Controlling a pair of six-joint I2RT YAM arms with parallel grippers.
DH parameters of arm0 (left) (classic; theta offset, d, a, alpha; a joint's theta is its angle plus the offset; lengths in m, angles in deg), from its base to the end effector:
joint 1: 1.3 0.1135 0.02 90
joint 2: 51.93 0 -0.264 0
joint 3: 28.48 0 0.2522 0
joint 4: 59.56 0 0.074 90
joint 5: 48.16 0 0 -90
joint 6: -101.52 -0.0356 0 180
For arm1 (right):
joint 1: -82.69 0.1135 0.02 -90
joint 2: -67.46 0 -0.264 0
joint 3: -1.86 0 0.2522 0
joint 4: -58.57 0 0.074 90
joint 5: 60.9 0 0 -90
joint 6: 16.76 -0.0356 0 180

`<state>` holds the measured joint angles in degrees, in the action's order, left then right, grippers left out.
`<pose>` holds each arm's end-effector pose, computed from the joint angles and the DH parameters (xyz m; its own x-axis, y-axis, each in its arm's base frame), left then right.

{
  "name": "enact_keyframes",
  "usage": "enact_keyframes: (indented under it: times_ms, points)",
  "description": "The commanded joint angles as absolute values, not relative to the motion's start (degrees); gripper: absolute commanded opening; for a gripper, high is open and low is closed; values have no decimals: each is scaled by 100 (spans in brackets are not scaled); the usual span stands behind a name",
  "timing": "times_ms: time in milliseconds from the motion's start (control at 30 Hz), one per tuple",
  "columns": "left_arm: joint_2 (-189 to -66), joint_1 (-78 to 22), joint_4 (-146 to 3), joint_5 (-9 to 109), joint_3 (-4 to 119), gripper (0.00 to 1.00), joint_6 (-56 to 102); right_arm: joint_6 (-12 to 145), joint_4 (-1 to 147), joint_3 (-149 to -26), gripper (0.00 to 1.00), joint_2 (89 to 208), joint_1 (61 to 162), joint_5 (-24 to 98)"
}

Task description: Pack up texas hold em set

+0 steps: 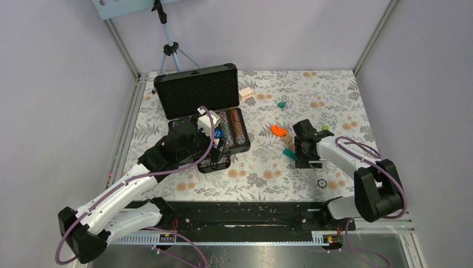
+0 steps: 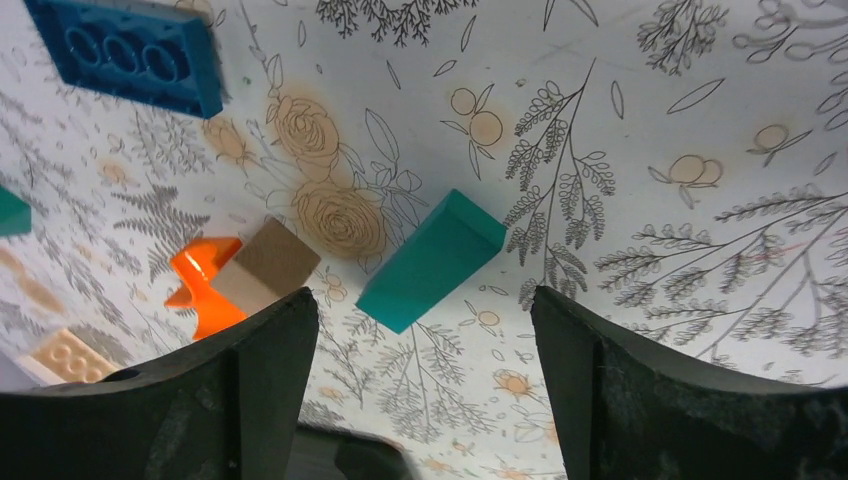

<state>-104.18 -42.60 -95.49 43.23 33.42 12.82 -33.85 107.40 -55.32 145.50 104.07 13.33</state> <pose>0.1536 -0.1361 0.3160 -0.3479 0.2754 -0.8962 0.6684 0.7431 -0.0311 0.2256 0.0779 0.1804 0.0053 0.9899 -0.1416 0.9120 0.0533 0.4067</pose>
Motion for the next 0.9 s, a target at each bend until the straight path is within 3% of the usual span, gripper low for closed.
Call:
enact_keyframes:
  times_ms: [0,267,500,633,867]
  points:
    - [-10326,-4282,-9276,4426,3373,98,1258,-4371,10980,-5884,84,15069,10452,1227]
    - [-10283,-4278,-9272,4369,3348,98,1252,-4637,10950,-6136,76,15657,10442,1363]
    - [-10243,-4277,-9273,4323,3344,98,1234,-4389,11067,-6155,42,15823,10371,1374]
    - [-10229,-4272,-9272,4307,3344,98,1231,-4260,11101,-6150,31,15851,10321,1421]
    - [-10229,-4279,-9282,4321,3347,98,1232,-3477,11101,-6229,4,15590,10260,1248]
